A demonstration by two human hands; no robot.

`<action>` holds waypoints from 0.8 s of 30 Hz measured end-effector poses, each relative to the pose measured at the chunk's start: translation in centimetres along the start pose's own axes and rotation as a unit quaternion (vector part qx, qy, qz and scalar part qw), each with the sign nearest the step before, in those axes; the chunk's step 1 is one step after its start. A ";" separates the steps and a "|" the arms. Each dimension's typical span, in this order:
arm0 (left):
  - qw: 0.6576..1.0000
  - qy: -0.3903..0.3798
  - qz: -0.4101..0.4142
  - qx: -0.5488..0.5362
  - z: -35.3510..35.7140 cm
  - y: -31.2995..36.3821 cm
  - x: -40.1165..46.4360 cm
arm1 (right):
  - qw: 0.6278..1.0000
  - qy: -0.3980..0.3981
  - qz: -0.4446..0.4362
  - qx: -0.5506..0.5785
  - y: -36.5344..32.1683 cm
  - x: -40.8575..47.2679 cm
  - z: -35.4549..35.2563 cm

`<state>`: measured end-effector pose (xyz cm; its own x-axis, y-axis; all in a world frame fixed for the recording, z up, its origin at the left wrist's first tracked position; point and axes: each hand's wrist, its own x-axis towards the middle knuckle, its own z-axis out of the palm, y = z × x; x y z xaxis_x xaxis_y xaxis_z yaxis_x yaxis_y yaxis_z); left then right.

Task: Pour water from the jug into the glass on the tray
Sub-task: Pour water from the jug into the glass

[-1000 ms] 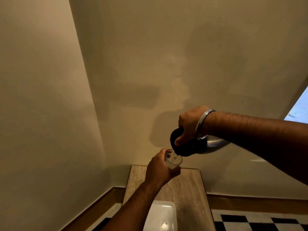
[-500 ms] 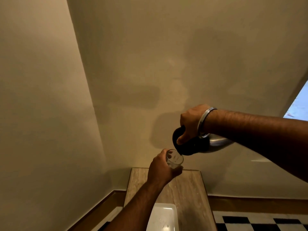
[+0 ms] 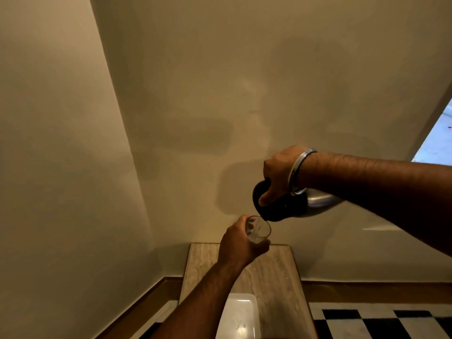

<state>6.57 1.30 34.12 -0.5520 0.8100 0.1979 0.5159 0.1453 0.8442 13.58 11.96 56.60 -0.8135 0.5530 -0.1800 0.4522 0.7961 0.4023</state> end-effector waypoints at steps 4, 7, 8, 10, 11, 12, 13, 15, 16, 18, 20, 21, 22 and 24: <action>1.000 -0.005 0.000 0.000 0.3 -0.1 -0.1 | 1.000 0.001 0.003 -0.004 0.0 -0.1 -0.1; 1.000 -0.006 -0.002 -0.001 0.3 -0.2 -0.2 | 1.000 0.000 0.001 -0.006 -0.1 -0.2 -0.4; 1.000 -0.005 -0.001 -0.001 0.3 -0.2 -0.3 | 1.000 0.001 0.002 -0.006 -0.1 -0.3 -0.5; 1.000 -0.001 -0.002 0.001 0.3 -0.2 -0.3 | 1.000 0.002 0.003 -0.007 -0.1 -0.3 -0.5; 1.000 0.002 -0.003 0.002 0.3 -0.2 -0.3 | 1.000 0.001 0.004 -0.006 -0.2 -0.3 -0.5; 1.000 0.004 -0.003 0.002 0.3 -0.2 -0.4 | 1.000 -0.001 0.004 -0.004 -0.2 -0.4 -0.5; 1.000 0.006 -0.003 0.001 0.3 -0.2 -0.4 | 1.000 -0.001 0.004 -0.003 -0.2 -0.4 -0.4; 1.000 0.006 -0.002 0.005 0.4 -0.2 -0.5 | 1.000 -0.002 0.003 0.000 -0.2 -0.4 -0.3; 1.000 0.006 -0.003 0.008 0.4 -0.1 -0.5 | 1.000 -0.003 0.003 0.001 -0.2 -0.4 -0.2; 1.000 0.002 -0.004 0.012 0.5 0.0 -0.6 | 1.000 -0.007 0.003 0.003 -0.2 -0.4 0.0; 1.000 -0.001 -0.006 0.017 0.6 0.0 -0.7 | 1.000 -0.012 0.001 0.003 -0.3 -0.4 0.2; 1.000 -0.002 -0.008 0.020 0.7 0.0 -0.7 | 1.000 -0.012 0.001 0.004 -0.3 -0.3 0.2; 1.000 -0.003 -0.010 0.023 0.7 0.1 -0.8 | 1.000 -0.011 0.001 0.007 -0.2 -0.4 0.3; 1.000 -0.001 -0.012 0.027 0.8 0.1 -0.9 | 1.000 -0.012 0.001 0.013 -0.2 -0.4 0.4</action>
<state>7.69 1.05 33.64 -0.5630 0.8074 0.1767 0.5372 0.1950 0.8206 13.94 11.72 56.28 -0.8039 0.5599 -0.2003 0.4630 0.8007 0.3801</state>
